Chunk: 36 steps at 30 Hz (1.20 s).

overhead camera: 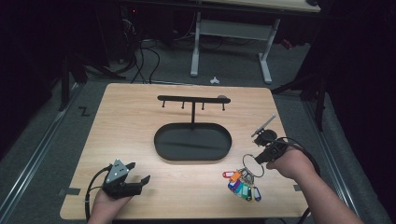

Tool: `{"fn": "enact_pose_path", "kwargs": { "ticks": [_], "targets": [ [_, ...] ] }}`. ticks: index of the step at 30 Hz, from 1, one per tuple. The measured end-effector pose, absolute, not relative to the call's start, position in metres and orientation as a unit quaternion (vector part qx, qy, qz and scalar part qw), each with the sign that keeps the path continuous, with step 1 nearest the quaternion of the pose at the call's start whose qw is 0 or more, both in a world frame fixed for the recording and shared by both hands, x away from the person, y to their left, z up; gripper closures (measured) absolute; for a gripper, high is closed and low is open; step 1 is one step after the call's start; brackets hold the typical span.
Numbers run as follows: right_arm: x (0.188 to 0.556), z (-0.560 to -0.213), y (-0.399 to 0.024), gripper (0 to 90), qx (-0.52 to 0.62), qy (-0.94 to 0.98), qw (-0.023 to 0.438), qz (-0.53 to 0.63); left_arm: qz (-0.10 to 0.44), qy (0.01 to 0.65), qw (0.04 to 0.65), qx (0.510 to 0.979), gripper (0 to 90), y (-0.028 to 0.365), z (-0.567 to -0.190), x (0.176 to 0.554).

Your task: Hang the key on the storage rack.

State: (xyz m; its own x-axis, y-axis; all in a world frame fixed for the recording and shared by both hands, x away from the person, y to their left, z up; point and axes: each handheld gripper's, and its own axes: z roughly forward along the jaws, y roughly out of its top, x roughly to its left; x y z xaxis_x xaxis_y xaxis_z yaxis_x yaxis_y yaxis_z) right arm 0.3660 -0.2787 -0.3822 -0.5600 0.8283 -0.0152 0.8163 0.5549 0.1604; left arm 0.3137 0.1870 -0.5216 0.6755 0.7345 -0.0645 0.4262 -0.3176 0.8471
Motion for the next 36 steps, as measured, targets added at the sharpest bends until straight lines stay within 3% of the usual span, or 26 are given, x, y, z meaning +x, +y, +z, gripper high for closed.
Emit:
{"fn": "enact_pose_path", "kwargs": {
  "ticks": [36],
  "targets": [
    [0.379, -0.292, -0.267, 87.4, 0.439, 0.888, 0.110, 0.074, 0.177, 0.379, 0.457, 0.786, 21.8, 0.201, -0.521, 0.307]
  ]
}}
